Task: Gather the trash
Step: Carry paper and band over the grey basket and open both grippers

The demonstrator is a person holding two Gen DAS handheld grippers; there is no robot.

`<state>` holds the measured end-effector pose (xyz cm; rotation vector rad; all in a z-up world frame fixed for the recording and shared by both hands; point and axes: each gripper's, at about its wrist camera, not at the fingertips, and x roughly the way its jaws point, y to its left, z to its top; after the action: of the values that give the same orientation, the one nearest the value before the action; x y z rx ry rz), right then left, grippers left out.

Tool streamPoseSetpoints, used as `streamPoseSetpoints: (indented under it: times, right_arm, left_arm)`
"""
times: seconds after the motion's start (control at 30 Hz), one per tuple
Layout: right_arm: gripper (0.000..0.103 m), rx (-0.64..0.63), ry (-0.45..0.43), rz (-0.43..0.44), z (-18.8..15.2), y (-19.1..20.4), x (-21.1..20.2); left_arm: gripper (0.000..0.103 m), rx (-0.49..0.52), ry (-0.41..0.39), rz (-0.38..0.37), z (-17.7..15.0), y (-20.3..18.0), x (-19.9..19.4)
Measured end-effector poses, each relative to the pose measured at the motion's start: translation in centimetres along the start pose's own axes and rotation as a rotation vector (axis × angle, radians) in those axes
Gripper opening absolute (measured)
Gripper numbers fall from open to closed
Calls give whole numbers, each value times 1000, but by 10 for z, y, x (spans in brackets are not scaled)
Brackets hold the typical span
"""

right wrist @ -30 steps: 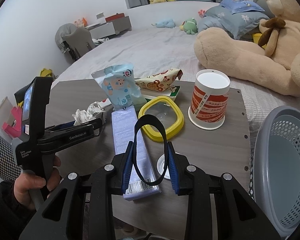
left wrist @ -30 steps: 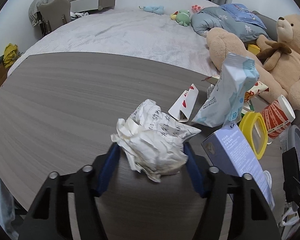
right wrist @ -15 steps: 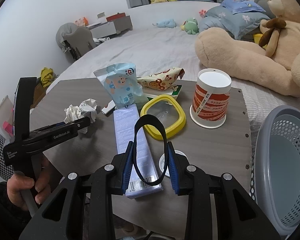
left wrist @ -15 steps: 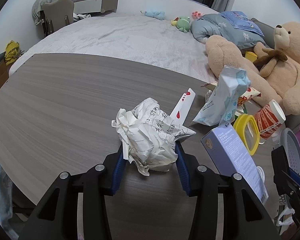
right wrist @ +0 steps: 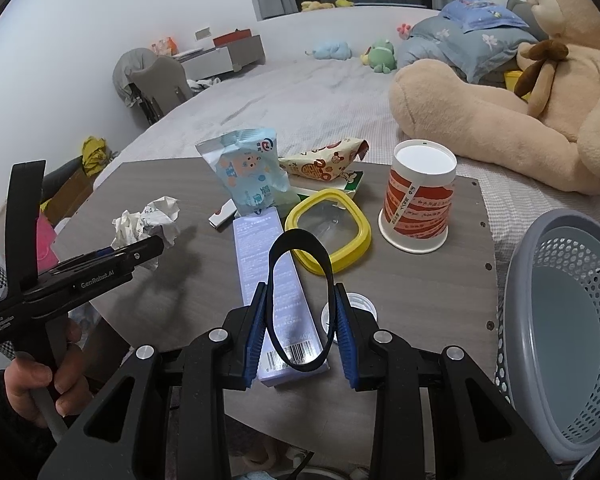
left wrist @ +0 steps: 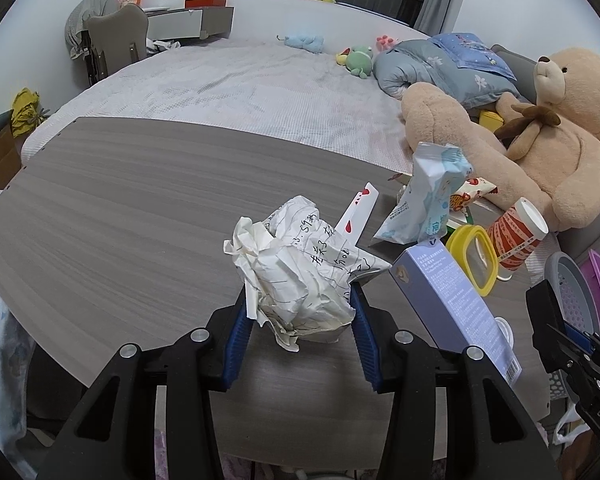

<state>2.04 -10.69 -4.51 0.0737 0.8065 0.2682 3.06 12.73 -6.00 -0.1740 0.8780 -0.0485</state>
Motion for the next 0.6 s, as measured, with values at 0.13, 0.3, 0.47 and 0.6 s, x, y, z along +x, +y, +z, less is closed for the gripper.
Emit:
streamPoseSetpoints:
  times: [0.13, 0.3, 0.47, 0.6]
  right_arm:
    - [32, 7, -12, 1, -1, -4, -6]
    - [32, 40, -32, -14, -6, -22, -19]
    - [32, 97, -55, -56, -15, -55, -40]
    - [32, 157, -79, -110, -24, -91, -63]
  left_arm:
    - [45, 14, -19, -3, -1, -6, -13]
    - [45, 61, -55, -42, -2, -32, -36]
    - [45, 137, -78, -127, 0, -81, -52]
    - [45, 223, -68, -216, -6, -134, -55]
